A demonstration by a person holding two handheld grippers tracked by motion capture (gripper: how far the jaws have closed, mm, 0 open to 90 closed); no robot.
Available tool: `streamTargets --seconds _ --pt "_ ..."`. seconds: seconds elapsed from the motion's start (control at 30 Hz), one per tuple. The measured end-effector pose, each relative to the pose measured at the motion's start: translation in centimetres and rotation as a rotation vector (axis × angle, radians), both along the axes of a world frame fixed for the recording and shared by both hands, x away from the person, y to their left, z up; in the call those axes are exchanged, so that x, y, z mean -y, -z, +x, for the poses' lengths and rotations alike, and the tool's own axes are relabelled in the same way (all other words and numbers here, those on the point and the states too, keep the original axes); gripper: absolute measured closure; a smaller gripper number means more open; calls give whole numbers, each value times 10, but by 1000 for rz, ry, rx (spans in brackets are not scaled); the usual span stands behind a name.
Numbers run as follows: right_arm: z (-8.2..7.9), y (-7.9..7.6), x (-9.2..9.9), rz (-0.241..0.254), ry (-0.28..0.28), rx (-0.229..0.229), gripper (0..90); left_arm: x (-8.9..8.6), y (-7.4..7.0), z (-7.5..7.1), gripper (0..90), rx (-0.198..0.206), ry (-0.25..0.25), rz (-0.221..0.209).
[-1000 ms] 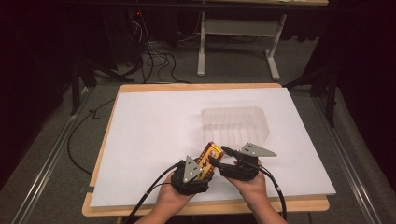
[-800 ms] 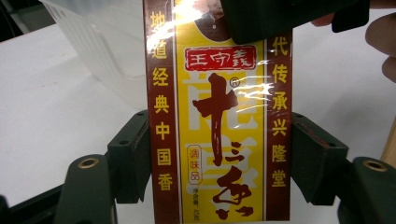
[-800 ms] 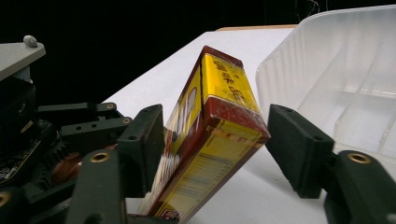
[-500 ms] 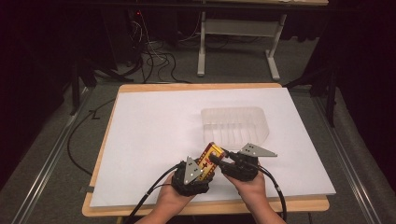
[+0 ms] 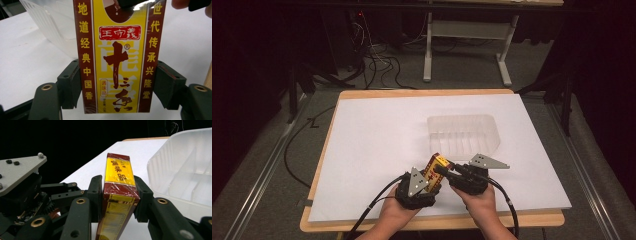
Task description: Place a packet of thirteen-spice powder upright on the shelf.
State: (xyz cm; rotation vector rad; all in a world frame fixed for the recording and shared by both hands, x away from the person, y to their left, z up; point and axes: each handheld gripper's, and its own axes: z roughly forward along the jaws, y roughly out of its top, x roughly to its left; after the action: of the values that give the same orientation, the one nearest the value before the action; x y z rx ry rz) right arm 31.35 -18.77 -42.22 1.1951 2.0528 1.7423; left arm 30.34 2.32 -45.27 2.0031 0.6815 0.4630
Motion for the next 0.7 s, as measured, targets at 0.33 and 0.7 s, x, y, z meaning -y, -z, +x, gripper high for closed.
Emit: streamTargets --seconds 0.33,0.7 --pt "-1 -3 7 1 25 20 679 -2 -1 2 233 -25 10 -19" --pt "-4 -11 27 -15 83 65 679 -16 -5 8 211 -25 -1 -40"
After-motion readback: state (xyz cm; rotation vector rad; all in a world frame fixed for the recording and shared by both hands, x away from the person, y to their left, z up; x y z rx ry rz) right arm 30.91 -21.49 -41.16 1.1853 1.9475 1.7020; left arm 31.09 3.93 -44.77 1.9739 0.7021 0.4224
